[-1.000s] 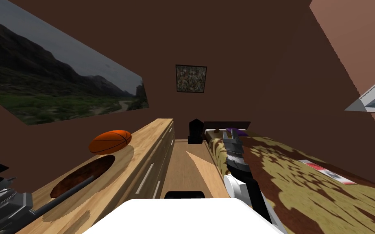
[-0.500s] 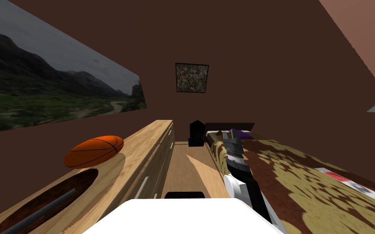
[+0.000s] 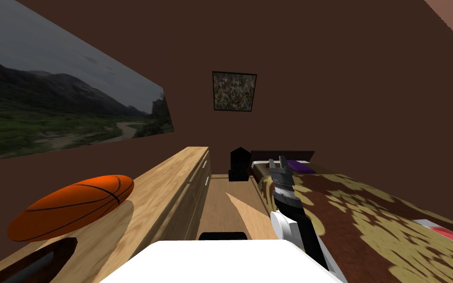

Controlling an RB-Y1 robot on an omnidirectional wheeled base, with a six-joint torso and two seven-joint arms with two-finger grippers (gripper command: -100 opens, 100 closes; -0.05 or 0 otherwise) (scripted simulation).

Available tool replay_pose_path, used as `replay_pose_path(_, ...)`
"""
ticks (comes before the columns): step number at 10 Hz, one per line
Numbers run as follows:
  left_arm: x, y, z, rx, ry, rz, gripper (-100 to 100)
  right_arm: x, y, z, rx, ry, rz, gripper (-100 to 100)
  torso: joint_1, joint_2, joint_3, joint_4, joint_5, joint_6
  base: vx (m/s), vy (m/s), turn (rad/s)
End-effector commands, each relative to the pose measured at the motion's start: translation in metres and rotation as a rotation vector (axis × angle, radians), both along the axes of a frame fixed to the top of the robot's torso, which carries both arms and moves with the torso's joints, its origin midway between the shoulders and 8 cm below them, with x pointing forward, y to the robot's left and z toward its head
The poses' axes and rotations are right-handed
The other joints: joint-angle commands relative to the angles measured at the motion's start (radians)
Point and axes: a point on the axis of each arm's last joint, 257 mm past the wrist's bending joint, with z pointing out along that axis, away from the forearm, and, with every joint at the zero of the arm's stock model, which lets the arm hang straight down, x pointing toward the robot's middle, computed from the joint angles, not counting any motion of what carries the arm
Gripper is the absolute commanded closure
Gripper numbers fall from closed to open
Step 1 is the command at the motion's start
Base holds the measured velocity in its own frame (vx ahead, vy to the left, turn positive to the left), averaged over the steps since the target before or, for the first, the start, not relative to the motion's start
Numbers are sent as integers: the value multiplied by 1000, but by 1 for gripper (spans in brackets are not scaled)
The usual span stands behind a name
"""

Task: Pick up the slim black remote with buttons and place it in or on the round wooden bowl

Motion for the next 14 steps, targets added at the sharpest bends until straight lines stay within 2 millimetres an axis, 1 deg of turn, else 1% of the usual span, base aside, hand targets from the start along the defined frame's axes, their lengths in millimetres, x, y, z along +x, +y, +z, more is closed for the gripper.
replay_pose_path(1,-11,2,2,10,21,33,100,0,0,0,0,0,0,0,0,0,0,0,0,0,172,16,17)
replay_pose_path(2,-6,3,2,7,13,20,100,0,0,0,0,0,0,0,-1,2,1,0,-1,0,73,16,2)
replay_pose_path(3,-6,3,3,8,14,23,-100,0,0,0,0,0,0,0,-2,7,4,1,-1,0,15,3,-5)
replay_pose_path(5,-6,3,3,8,14,22,-100,0,0,0,0,0,0,0,-3,13,8,3,-1,-1,4,1,0)
replay_pose_path(7,-6,3,3,8,14,22,-100,0,0,0,0,0,0,0,-3,14,8,3,-1,-1,0,0,0)
replay_pose_path(8,-6,3,3,8,14,22,0,0,0,0,0,0,0,0,-3,15,8,3,-1,-1,0,0,0)
replay_pose_path(9,6,1,15,9,11,16,-100,0,0,0,0,0,0,0,-3,15,9,3,-1,-1,-21,13,68)
replay_pose_path(10,17,-2,26,10,9,8,-100,0,0,0,0,0,0,0,-3,16,9,4,-1,-1,-51,23,93)
replay_pose_path(11,17,-2,26,10,9,8,-100,0,0,0,0,0,0,0,-2,17,10,4,-1,-1,-44,25,16)
replay_pose_path(12,28,-6,37,10,8,0,-100,0,0,0,0,0,0,0,-2,17,10,4,-1,-1,-34,25,46)
replay_pose_path(13,33,-8,43,10,8,-5,-100,0,0,0,0,0,0,0,-2,17,10,4,-1,-1,-32,20,57)
replay_pose_path(14,44,-13,53,9,8,-15,-100,0,0,0,0,0,0,0,-2,17,10,4,-1,-1,-46,17,72)
